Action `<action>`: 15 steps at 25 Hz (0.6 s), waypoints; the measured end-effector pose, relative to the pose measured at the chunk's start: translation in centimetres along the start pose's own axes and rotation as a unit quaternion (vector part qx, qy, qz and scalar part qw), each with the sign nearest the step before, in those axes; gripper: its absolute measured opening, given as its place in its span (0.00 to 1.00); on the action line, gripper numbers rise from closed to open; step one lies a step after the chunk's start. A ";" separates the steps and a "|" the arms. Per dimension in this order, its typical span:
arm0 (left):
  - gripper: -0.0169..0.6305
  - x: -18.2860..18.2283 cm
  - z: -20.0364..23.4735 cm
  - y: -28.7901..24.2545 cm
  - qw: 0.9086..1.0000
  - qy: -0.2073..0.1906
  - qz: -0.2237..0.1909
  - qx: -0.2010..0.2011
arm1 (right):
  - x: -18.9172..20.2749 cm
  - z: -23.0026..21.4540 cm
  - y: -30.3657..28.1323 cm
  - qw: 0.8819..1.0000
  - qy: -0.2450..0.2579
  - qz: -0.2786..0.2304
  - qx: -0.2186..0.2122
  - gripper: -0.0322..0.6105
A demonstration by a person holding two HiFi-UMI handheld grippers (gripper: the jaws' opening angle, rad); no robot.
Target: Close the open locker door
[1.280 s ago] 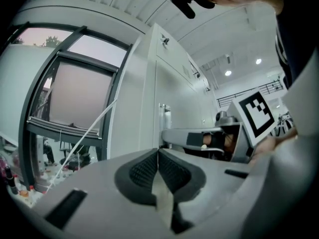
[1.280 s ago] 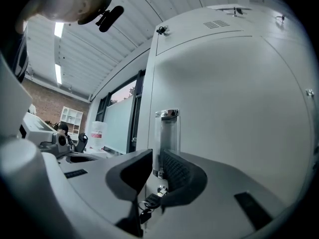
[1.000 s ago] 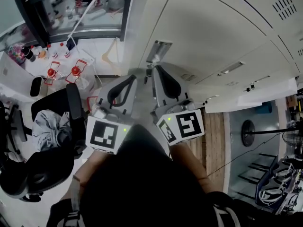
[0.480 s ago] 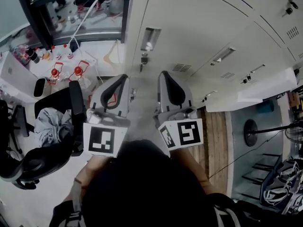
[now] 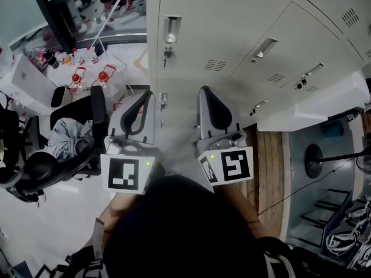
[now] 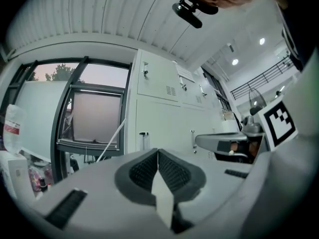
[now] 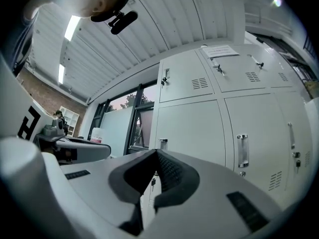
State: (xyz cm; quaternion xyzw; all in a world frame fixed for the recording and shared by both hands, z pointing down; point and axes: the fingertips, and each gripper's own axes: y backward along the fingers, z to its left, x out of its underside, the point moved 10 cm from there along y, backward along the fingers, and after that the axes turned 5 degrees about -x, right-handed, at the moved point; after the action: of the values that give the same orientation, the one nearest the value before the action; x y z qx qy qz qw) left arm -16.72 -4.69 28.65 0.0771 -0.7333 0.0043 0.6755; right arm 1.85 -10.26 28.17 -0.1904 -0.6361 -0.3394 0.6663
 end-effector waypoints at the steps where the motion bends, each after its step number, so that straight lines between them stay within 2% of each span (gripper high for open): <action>1: 0.03 0.1 -0.4 0.6 1.000 -0.004 -0.001 -0.004 | 0.1 0.2 0.7 1.000 -0.001 -0.003 0.000 0.07; 7: 0.03 -0.2 -2.1 3.6 1.000 -0.012 0.005 -0.023 | -0.2 1.2 3.4 1.000 0.002 -0.005 -0.015 0.07; 15: 0.03 0.0 -3.6 5.1 1.000 -0.017 0.007 -0.013 | -0.2 1.5 5.3 1.000 0.001 -0.006 -0.013 0.07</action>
State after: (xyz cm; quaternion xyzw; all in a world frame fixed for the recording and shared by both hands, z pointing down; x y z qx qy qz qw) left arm -13.80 0.73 29.42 0.0630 -0.7455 -0.0023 0.6635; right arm 4.44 -5.52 29.13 -0.1947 -0.6324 -0.3520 0.6620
